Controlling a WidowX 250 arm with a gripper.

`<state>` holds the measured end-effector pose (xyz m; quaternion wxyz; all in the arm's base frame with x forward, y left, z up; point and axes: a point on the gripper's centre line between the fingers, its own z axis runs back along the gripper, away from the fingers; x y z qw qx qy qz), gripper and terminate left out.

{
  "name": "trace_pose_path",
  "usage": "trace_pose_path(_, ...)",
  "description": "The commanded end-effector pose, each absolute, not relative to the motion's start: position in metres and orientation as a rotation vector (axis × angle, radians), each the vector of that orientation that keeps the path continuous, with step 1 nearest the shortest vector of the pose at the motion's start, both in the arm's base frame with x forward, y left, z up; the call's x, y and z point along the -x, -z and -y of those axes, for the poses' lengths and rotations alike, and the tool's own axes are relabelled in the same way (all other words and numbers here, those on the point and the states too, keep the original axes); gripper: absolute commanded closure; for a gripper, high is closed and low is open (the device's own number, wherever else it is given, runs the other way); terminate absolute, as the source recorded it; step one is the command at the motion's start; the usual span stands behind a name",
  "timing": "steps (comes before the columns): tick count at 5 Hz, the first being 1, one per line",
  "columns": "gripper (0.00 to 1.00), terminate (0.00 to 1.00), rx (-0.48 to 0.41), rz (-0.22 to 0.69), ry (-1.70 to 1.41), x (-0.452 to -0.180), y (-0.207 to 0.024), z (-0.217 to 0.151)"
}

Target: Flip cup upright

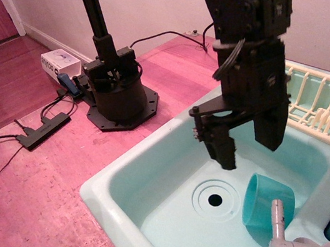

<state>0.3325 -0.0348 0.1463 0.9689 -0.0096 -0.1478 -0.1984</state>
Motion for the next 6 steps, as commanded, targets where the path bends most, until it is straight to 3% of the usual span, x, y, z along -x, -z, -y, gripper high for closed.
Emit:
trace_pose_path(1,0.0,0.0,-0.025,0.338,0.602,-0.332,-0.156,0.03)
trace_pose_path(3,0.0,0.0,-0.057,0.349,0.695,-0.318,-0.122,0.034)
trace_pose_path(4,0.0,0.0,-0.061,0.397,0.705,-0.337,-0.105,0.036)
trace_pose_path(6,0.0,0.0,-0.13,0.504,0.692,-0.399,-0.11,0.031)
